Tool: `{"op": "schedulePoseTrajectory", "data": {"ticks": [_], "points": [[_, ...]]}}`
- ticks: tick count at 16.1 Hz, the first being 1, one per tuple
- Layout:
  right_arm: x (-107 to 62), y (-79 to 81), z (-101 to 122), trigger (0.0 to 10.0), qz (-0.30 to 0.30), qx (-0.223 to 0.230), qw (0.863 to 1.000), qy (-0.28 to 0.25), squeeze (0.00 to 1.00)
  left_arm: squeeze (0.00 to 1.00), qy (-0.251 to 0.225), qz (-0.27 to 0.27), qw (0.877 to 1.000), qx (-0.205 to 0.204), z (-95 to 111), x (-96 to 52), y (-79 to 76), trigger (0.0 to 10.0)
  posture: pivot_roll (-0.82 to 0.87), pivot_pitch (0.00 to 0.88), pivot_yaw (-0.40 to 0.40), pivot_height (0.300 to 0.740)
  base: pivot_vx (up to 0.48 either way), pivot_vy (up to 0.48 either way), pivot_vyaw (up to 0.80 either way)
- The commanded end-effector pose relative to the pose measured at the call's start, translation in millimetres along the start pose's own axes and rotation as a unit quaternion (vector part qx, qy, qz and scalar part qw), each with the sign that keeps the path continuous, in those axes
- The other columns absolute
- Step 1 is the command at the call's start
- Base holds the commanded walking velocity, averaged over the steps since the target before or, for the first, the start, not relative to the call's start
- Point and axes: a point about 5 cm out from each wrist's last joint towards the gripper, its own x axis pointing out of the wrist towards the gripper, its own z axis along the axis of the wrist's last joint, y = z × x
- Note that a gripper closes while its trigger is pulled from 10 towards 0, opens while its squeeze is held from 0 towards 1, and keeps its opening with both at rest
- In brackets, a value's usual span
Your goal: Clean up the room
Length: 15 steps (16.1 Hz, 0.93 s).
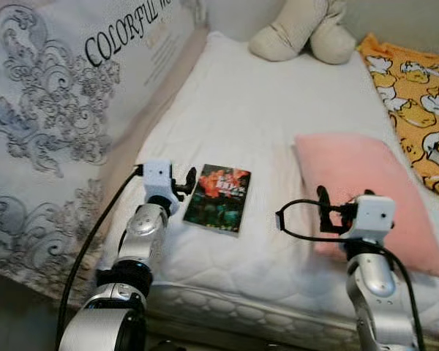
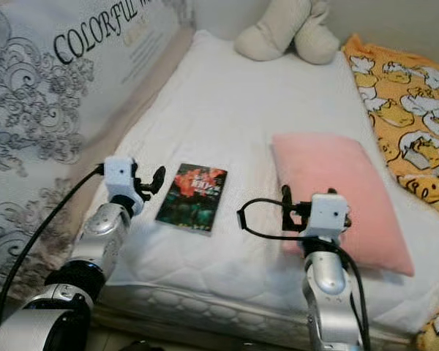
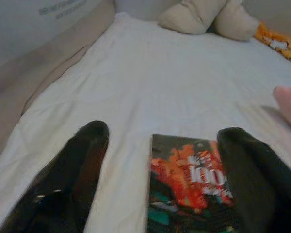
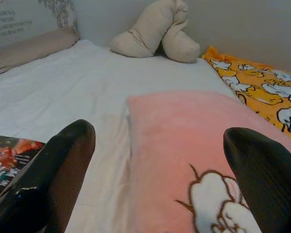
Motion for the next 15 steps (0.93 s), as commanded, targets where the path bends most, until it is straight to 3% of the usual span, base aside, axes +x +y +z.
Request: {"op": "schedulePoseTrajectory", "data": {"ticks": [1, 3, 4, 5, 9, 12, 14, 15], "points": [[2.0, -4.1, 0.4, 10.0, -0.009, -0.005, 1.0, -0.004, 1.0, 1.0, -0.016, -0.021, 1.0, 0.003, 7.6, 4.3, -12.1, 10.0, -0.06, 0.0, 0.012, 0.74, 0.0, -0.42, 0.0], [2.1, -3.0, -5.4, 10.0, -0.014, -0.014, 1.0, 0.004, 1.0, 1.0, -0.027, -0.05, 0.998, 0.012, 12.7, 5.4, -19.6, 10.0, -0.07, 0.0, 0.017, 0.74, 0.0, -0.418, 0.0], [2.1, -2.5, -7.5, 10.0, -0.014, -0.018, 1.0, 0.003, 0.17, 1.0, -0.031, -0.067, 0.997, 0.012, 12.3, 5.1, -23.7, 10.0, -0.07, 0.0, 0.017, 0.74, 0.0, -0.412, 0.0], [2.5, -2.4, -8.1, 10.0, -0.015, -0.02, 1.0, 0.0, 0.0, 1.0, -0.032, -0.075, 0.997, 0.009, 11.2, 4.5, -26.1, 10.0, -0.07, 0.0, 0.022, 0.74, 0.262, -0.398, 0.0], [3.4, -9.3, -2.1, 10.0, -0.043, -0.013, 0.999, -0.023, 0.0, 1.0, -0.04, -0.088, 0.995, -0.003, 11.8, 1.4, -32.9, 10.0, -0.07, 0.0, 0.033, 0.74, 0.265, -0.398, 0.0], [6.6, -31.8, 15.4, 10.0, -0.079, -0.019, 0.995, -0.055, 0.0, 1.0, -0.046, -0.084, 0.995, 0.0, 20.4, 6.7, -28.1, 10.0, -0.08, 0.0, 0.036, 0.74, 0.276, -0.387, 0.0], [6.9, -43.0, 14.3, 10.0, -0.088, -0.015, 0.995, -0.045, 0.0, 1.0, -0.039, -0.1, 0.994, 0.015, 22.9, 10.4, -30.7, 10.0, -0.09, 0.0, 0.035, 0.74, 0.322, -0.353, 0.0], [6.9, -53.0, 5.8, 10.0, -0.108, 0.007, 0.994, -0.018, 0.0, 0.0, -0.014, -0.105, 0.994, 0.005, 20.6, 14.1, -32.6, 10.0, -0.09, 0.0, 0.032, 0.74, 0.0, 0.0, 0.0]]}}
